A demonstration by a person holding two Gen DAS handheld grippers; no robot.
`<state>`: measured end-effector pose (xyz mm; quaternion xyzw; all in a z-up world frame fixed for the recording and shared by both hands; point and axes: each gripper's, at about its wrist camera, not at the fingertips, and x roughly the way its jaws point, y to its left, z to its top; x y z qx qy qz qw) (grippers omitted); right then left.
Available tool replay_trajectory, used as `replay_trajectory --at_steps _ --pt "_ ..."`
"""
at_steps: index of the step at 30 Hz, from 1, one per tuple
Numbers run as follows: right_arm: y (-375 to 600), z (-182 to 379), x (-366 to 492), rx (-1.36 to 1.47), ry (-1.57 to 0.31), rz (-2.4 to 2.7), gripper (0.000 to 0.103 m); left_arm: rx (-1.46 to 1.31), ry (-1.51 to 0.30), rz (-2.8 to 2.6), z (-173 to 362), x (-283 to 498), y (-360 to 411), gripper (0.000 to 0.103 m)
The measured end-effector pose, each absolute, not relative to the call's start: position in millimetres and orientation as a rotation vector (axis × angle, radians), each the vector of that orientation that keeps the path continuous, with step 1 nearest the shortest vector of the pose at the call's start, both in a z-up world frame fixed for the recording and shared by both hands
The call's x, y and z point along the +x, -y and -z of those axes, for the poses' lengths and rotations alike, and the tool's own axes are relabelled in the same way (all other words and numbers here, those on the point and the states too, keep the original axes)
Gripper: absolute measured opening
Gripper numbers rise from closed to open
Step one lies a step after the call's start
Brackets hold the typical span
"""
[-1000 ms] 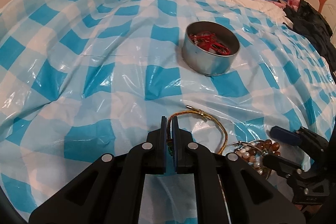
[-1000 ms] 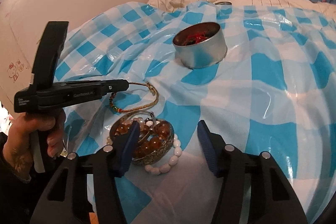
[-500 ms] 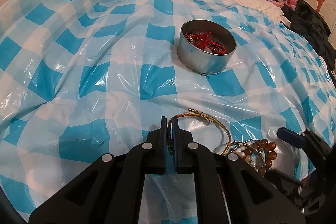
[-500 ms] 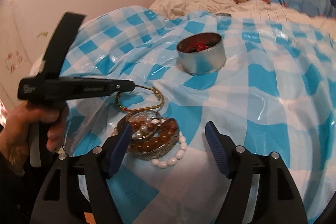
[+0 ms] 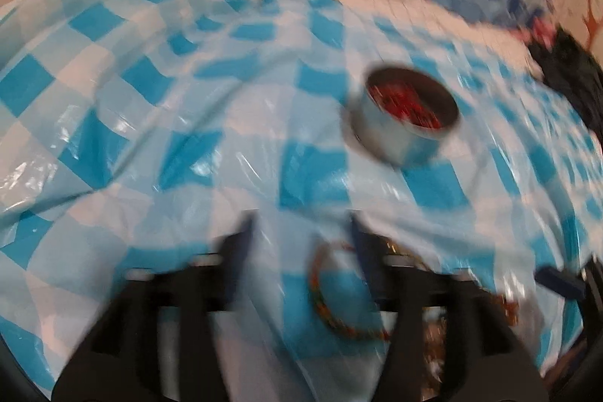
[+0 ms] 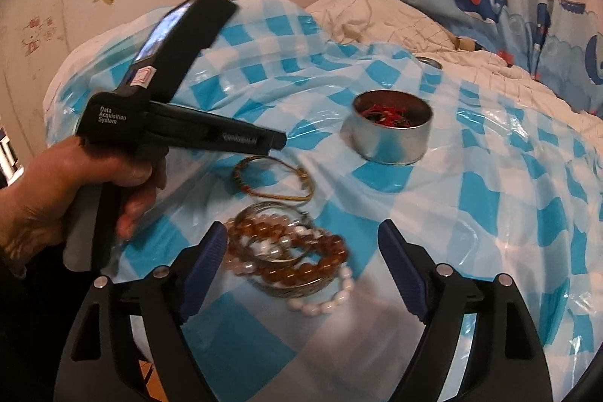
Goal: Organize jewelry
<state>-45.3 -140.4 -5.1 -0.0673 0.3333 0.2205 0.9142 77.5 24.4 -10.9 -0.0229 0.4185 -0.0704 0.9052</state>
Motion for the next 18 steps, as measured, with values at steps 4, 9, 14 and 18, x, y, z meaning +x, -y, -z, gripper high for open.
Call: replay_trajectory --at_steps 4,9,14,18 --pt "167 9 -31 -0.050 -0.683 -0.373 0.084 -0.079 -0.858 0.075 21 100 -29 0.088" --pt "203 29 -10 0.122 -0.741 -0.276 0.085 -0.025 -0.976 0.034 47 125 -23 0.095" --pt "212 38 0 0.173 -0.773 -0.242 0.086 0.064 -0.987 -0.008 53 129 -11 0.096" --pt "210 37 -5 0.160 -0.763 -0.238 0.089 0.056 -0.988 -0.005 53 129 -12 0.096"
